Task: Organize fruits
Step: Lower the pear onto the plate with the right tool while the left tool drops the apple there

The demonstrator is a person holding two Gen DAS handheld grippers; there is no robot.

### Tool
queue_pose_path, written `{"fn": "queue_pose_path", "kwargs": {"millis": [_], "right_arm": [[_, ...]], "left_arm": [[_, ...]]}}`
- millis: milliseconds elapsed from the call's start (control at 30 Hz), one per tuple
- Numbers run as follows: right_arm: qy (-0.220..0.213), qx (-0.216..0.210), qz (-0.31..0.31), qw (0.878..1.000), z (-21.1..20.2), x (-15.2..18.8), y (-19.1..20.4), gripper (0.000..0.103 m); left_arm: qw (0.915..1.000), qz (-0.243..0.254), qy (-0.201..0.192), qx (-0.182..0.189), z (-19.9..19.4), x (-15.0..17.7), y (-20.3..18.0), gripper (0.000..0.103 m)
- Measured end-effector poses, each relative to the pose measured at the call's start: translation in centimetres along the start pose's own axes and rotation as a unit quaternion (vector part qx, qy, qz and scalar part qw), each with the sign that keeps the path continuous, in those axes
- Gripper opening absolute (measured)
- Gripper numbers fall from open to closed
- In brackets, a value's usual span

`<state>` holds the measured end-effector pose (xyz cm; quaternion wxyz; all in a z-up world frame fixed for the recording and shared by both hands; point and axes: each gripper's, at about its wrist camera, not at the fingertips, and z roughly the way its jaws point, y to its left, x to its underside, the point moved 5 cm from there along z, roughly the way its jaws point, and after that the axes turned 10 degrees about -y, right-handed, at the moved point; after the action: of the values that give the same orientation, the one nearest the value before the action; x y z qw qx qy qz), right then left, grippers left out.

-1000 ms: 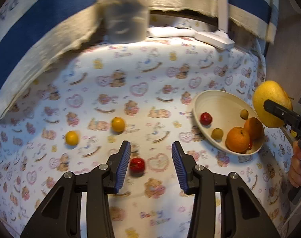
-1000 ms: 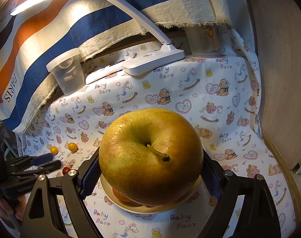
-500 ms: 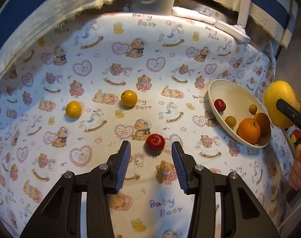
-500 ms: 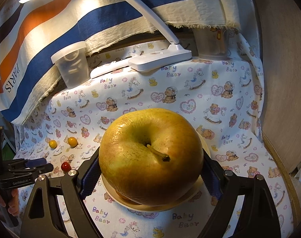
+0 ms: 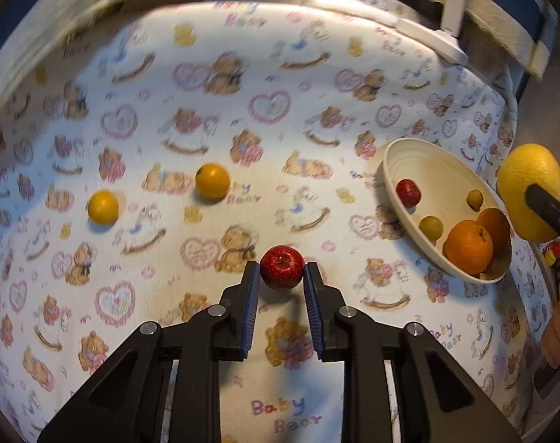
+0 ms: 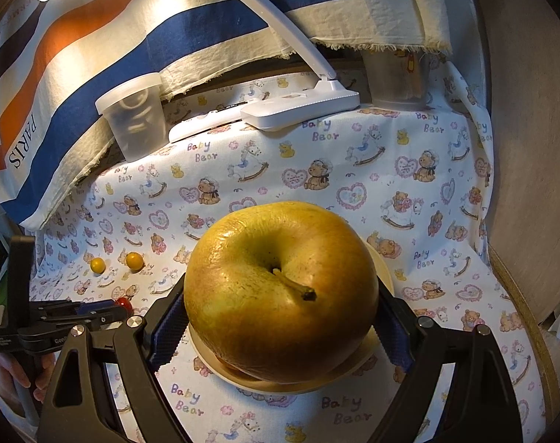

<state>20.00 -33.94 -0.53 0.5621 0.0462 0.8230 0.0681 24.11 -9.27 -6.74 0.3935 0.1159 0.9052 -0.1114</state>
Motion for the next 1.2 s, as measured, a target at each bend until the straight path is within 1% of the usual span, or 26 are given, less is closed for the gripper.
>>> {"fn": "queue_pose_path", "kwargs": {"millis": [67, 200, 367, 433, 500, 667, 733, 800, 867, 1000, 1033, 1067, 1100, 1133, 1200], "right_arm": [[0.003, 0.004, -0.002, 1.000, 0.3, 0.1, -0.1, 0.089], [0.011, 0.006, -0.001, 1.000, 0.7, 0.4, -0.2, 0.089], [0.005, 0.008, -0.006, 1.000, 0.6, 0.4, -0.1, 0.089], [0.005, 0.009, -0.006, 1.000, 0.6, 0.3, -0.2, 0.089], [0.005, 0.010, -0.004, 1.000, 0.6, 0.3, -0.3, 0.089], [0.005, 0.009, 0.003, 1.000, 0.7, 0.0, -0.6, 0.089], [0.010, 0.002, 0.005, 1.000, 0.9, -0.3, -0.6, 0.089], [0.014, -0.003, 0.012, 1.000, 1.2, -0.9, -0.8, 0.089], [0.013, 0.004, 0.014, 1.000, 1.6, -1.7, -0.9, 0.089], [0.017, 0.026, -0.021, 0.999, 3.5, -3.0, -1.0, 0.089], [0.022, 0.030, -0.025, 0.999, 4.1, -3.1, -1.1, 0.089], [0.027, 0.029, -0.023, 0.999, 4.9, -3.3, -1.3, 0.089], [0.031, 0.026, -0.019, 0.999, 5.4, -3.3, -1.6, 0.089], [0.037, 0.024, -0.013, 0.999, 6.0, -3.2, -1.8, 0.089], [0.053, 0.024, -0.002, 0.998, 7.4, -2.8, -2.3, 0.089]], "left_arm": [[0.9997, 0.014, -0.019, 0.006, -0.4, -0.7, -1.1, 0.023], [0.9968, 0.030, -0.059, 0.044, -1.0, -2.5, -4.2, 0.023], [0.9919, 0.035, -0.082, 0.091, -0.3, -3.6, -7.6, 0.023], [0.9910, 0.039, -0.078, 0.102, 0.4, -3.6, -8.8, 0.023], [0.9919, 0.045, -0.068, 0.097, 1.0, -3.4, -9.4, 0.023], [0.9921, 0.043, -0.057, 0.103, 2.3, -2.7, -9.6, 0.023], [0.9919, 0.046, -0.051, 0.107, 2.7, -2.4, -9.7, 0.023], [0.9916, 0.053, -0.055, 0.105, 2.8, -2.3, -9.8, 0.023], [0.9910, 0.056, -0.053, 0.110, 2.8, -2.3, -10.1, 0.023], [0.9908, 0.057, -0.055, 0.110, 2.6, -2.3, -10.2, 0.023], [0.9910, 0.057, -0.058, 0.106, 2.6, -2.4, -10.1, 0.029], [0.9916, 0.056, -0.061, 0.100, 2.6, -2.4, -9.9, 0.037], [0.9921, 0.051, -0.068, 0.093, 2.5, -2.5, -9.6, 0.060], [0.9923, 0.043, -0.077, 0.087, 2.3, -2.7, -9.2, 0.075], [0.9926, 0.027, -0.090, 0.077, 2.0, -3.1, -8.3, 0.075]]}}
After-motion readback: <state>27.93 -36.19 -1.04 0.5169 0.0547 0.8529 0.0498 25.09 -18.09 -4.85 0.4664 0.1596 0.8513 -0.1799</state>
